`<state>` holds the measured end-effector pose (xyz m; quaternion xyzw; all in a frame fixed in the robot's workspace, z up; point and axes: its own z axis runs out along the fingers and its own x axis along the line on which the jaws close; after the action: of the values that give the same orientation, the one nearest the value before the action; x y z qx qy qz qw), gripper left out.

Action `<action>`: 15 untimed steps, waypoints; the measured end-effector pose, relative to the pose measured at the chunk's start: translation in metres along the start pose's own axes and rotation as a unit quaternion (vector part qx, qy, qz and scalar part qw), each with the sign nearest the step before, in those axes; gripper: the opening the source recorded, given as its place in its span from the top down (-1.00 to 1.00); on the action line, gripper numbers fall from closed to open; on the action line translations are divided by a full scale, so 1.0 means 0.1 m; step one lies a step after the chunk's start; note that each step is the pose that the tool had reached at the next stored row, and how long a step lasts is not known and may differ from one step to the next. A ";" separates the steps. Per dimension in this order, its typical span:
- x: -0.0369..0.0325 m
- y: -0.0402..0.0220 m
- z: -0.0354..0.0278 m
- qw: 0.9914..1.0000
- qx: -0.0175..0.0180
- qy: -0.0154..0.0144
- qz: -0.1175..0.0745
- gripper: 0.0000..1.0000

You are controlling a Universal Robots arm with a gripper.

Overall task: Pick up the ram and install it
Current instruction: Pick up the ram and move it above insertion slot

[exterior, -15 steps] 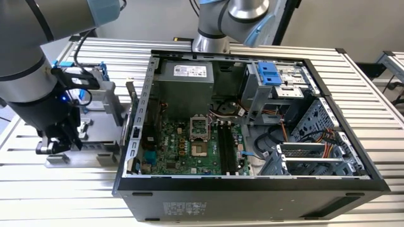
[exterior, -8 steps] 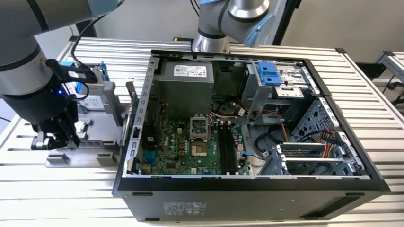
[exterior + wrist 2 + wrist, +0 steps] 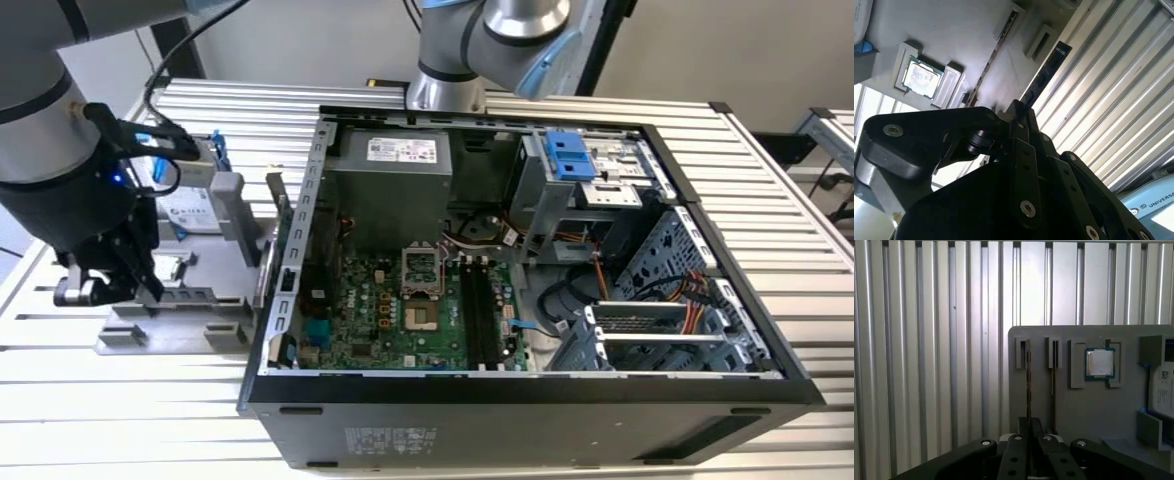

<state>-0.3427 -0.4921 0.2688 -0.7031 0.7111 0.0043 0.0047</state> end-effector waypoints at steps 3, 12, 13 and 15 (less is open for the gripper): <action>-0.001 0.000 -0.059 1.000 0.000 0.000 0.000 1.00; -0.003 0.000 -0.231 1.000 0.000 0.000 0.000 1.00; -0.003 0.000 -0.248 1.000 0.000 0.000 0.000 1.00; -0.004 0.000 -0.286 1.000 0.000 0.000 0.000 1.00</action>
<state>-0.3428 -0.4922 0.2974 -0.7031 0.7111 0.0043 0.0047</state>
